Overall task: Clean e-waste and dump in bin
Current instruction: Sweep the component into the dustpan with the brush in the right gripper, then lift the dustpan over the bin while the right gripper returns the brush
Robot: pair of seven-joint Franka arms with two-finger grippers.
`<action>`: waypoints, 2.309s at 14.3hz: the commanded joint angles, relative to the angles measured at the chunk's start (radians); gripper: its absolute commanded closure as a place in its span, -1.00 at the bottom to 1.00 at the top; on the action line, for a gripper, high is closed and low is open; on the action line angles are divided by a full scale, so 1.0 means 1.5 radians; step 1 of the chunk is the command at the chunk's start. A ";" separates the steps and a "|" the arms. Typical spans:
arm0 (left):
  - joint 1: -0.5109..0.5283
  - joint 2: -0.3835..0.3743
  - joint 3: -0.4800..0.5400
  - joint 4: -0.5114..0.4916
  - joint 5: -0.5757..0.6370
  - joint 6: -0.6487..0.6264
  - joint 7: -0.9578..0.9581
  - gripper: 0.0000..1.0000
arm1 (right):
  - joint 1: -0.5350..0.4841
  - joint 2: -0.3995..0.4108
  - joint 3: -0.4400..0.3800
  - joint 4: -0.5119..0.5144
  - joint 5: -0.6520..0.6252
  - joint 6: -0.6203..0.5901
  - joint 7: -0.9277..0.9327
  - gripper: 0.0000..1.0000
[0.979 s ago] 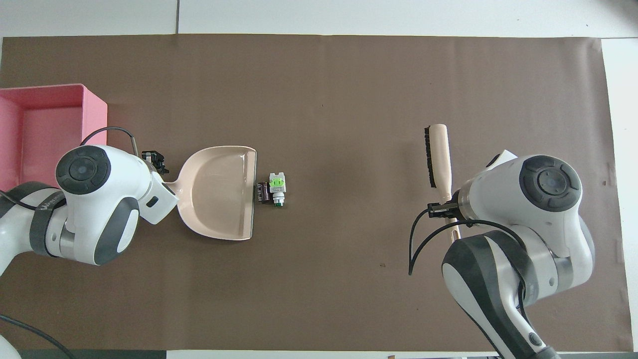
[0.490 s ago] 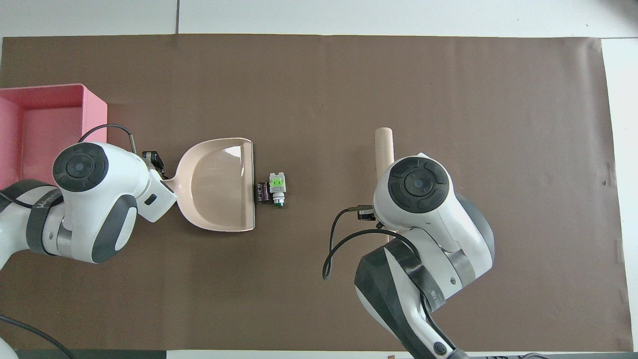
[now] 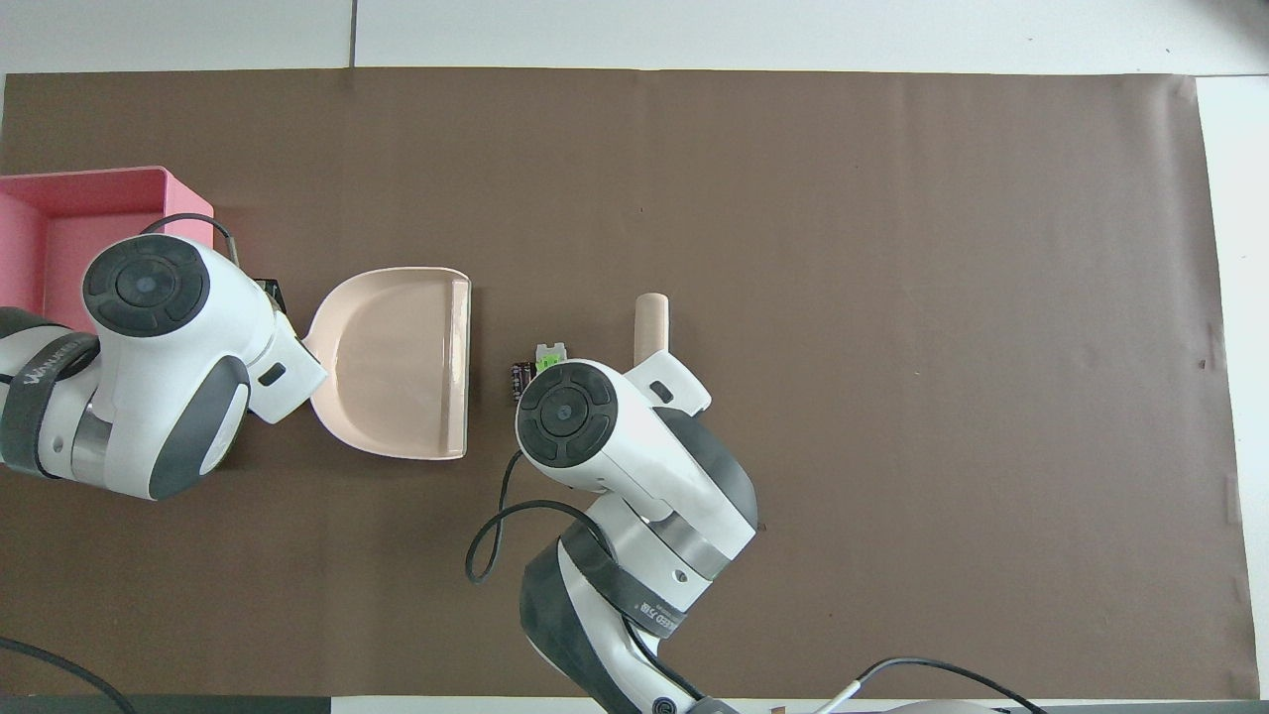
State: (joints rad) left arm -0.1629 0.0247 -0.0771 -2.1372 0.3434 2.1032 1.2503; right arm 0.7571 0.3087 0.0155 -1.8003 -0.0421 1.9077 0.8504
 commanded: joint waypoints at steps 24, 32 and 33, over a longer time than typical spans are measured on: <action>-0.035 -0.019 0.001 -0.125 -0.049 0.152 -0.072 1.00 | -0.029 -0.058 0.081 -0.005 0.260 0.161 -0.172 1.00; 0.006 -0.022 0.010 -0.031 -0.147 0.065 0.016 1.00 | -0.279 -0.199 0.083 -0.049 0.076 -0.064 -0.212 1.00; 0.024 -0.021 0.011 0.005 -0.147 0.016 0.018 1.00 | -0.324 -0.204 0.083 -0.066 0.068 -0.071 -0.255 1.00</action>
State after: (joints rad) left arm -0.1555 0.0100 -0.0660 -2.2146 0.1506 2.2404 1.2386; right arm 0.3691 0.0331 0.1223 -1.8323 0.0943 1.8012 0.5510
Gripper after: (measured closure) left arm 0.674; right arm 0.744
